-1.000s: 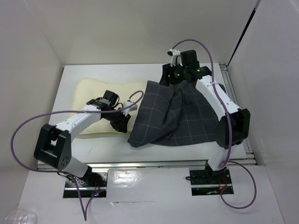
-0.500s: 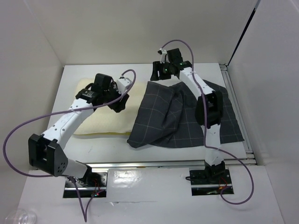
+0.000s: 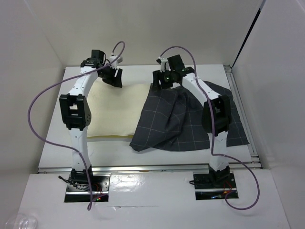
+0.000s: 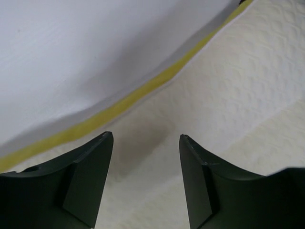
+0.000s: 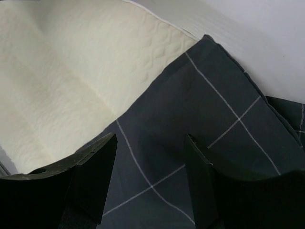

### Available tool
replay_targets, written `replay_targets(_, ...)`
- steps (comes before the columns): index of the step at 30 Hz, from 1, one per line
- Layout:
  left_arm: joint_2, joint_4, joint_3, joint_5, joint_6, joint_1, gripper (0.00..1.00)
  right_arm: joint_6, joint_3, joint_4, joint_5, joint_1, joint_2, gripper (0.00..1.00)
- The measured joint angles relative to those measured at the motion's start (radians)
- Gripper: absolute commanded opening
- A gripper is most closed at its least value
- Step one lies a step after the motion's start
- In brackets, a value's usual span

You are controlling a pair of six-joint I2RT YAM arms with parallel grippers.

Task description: Put the pillow into the pillowcase

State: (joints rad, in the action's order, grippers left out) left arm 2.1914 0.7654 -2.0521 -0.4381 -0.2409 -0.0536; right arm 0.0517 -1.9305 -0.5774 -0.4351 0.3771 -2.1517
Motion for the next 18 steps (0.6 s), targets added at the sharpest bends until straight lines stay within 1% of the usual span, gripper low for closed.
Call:
replay_targets(3, 0.116, 0.066, -0.158, -0.039, -0.035, 0.014, 0.73, -0.020, 0.055, 0.002, -0.014, 0.000, 0.056, 0.66)
replay_targets(5, 0.169, 0.113, -0.248, -0.059, -0.100, 0.006, 0.81, -0.028, 0.067, 0.005, -0.023, 0.000, 0.079, 0.66)
replay_targets(6, 0.179, 0.125, -0.265, -0.065, -0.125, 0.000, 0.85, -0.030, 0.067, 0.006, -0.027, 0.000, 0.083, 0.66)
replay_targets(8, 0.181, 0.141, -0.268, -0.077, -0.179, -0.018, 0.92, -0.035, 0.067, 0.010, -0.040, -0.004, 0.087, 0.66)
replay_targets(11, 0.182, 0.164, -0.265, -0.099, -0.236, -0.043, 0.95, -0.039, 0.067, 0.008, -0.053, -0.005, 0.087, 0.66)
replay_targets(13, 0.190, 0.194, -0.269, -0.122, -0.266, -0.053, 1.00, -0.045, 0.067, 0.009, -0.057, -0.005, 0.087, 0.66)
replay_targets(16, 0.215, 0.235, -0.270, -0.153, -0.292, -0.055, 1.00, -0.048, 0.067, 0.008, -0.064, -0.005, 0.087, 0.66)
replay_targets(18, 0.223, 0.230, -0.237, -0.171, -0.306, -0.051, 1.00, -0.051, 0.067, 0.007, -0.070, -0.005, 0.087, 0.66)
